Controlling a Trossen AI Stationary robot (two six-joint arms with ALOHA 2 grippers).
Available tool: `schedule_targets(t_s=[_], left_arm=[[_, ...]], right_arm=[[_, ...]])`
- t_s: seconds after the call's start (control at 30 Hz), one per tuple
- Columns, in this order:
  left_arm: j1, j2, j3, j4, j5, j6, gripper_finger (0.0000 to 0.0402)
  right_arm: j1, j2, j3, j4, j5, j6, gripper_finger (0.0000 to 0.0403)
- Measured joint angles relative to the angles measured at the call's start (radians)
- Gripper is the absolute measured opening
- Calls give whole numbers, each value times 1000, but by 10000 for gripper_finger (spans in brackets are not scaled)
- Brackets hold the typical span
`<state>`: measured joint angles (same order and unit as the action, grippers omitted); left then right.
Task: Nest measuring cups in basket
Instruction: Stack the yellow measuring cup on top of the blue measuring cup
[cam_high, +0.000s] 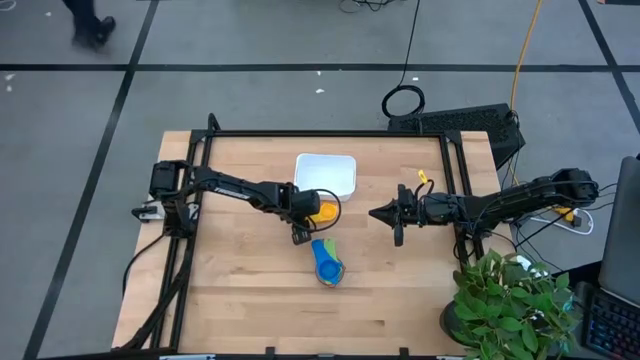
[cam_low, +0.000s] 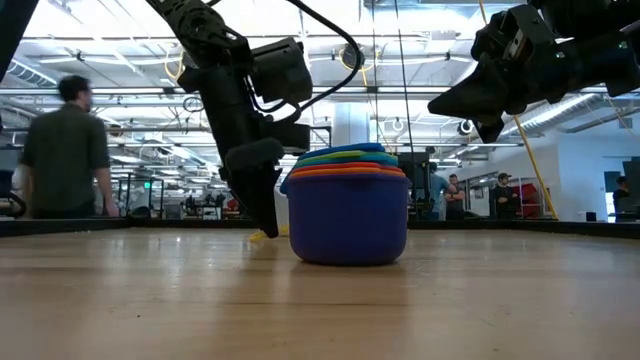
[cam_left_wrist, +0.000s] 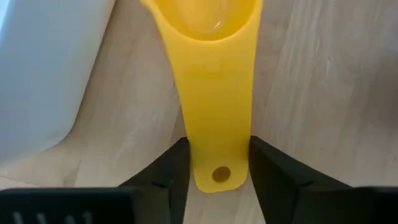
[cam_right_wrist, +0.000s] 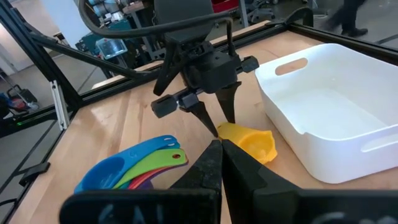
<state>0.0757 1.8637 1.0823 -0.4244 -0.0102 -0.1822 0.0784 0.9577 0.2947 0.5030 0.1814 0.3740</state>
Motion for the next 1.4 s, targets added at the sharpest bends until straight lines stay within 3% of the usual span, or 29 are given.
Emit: schedule_targets(t_s=[0.1, 0.33, 0.47, 0.6, 0.67, 0.97, 1.4], left_arm=[[0, 3, 1, -3, 2, 1, 126], [-12, -27, -3, -26, 21, 22, 122], [-26, -92, -6, -42, 18, 34, 79], [-37, -170, -4, -53, 35, 50, 11], [-42, -197, -5, -71, 56, 36, 7], [-41, -189, -2, -8, 41, -216, 72], [-18, -55, -3, 18, 13, -476, 273]], right_arm=[[0, 0, 0, 0, 0, 0, 0], [0, 0, 0, 0, 0, 5, 0], [0, 0, 0, 0, 0, 4, 0], [0, 0, 0, 0, 0, -2, 0], [0, 0, 0, 0, 0, -14, 0], [0, 0, 0, 1, 1, -41, 0], [0, 0, 0, -10, -2, -71, 0]])
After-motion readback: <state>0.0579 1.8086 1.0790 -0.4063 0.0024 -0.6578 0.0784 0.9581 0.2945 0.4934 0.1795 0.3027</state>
